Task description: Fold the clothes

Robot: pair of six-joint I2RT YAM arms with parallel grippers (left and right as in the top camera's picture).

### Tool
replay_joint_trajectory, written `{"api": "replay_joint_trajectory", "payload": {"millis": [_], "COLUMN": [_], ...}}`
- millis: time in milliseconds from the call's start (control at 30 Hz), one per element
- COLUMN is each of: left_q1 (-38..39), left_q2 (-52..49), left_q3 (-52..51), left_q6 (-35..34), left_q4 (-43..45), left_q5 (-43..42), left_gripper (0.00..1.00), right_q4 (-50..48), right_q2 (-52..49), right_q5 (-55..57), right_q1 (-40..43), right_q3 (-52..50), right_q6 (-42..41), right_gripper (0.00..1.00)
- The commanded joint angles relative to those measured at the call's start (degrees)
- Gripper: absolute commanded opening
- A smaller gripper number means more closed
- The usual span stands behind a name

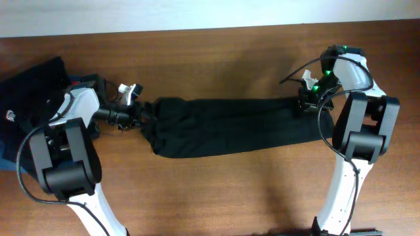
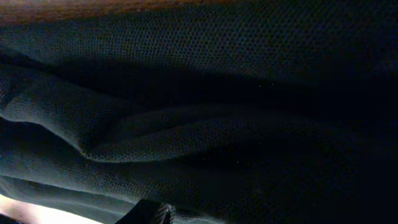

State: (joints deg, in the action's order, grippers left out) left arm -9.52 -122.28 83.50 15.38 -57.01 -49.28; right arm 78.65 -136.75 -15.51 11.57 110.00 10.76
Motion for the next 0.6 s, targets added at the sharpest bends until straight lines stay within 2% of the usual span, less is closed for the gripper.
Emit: {"api": "replay_joint_trajectory", "payload": {"millis": [0,167,233,300,567], "left_q1": [0.13,0.13,0.13,0.15,0.63], "left_q2": [-0.15,-0.15,-0.15,-0.15,-0.15], "left_q3": [-0.42,-0.42,-0.42,-0.42,-0.44], "left_q6": [1.22,1.22,1.22,1.22,1.20], "left_q4": [-0.24,-0.35,-0.66,-0.70,-0.70], "left_q5": [-2.19,-2.19,-2.23,-2.23,0.33], "left_gripper": [0.05,0.06,0.14,0.18,0.26], "right_q4": [-0.02,-0.04,-0.02,-0.02,0.00], "right_q2": [1.29,1.29,1.29,1.29,1.29], "right_q5": [1.16,1.16,1.16,1.16,1.16], "right_q1": [0.11,0.11,0.11,0.11,0.11], "right_q3": [-0.72,-0.72,-0.72,-0.72,-0.72], "right_q6": [0.37,0.37,0.37,0.39,0.37], "right_gripper": [0.29,0.29,0.29,0.29,0.29]}}
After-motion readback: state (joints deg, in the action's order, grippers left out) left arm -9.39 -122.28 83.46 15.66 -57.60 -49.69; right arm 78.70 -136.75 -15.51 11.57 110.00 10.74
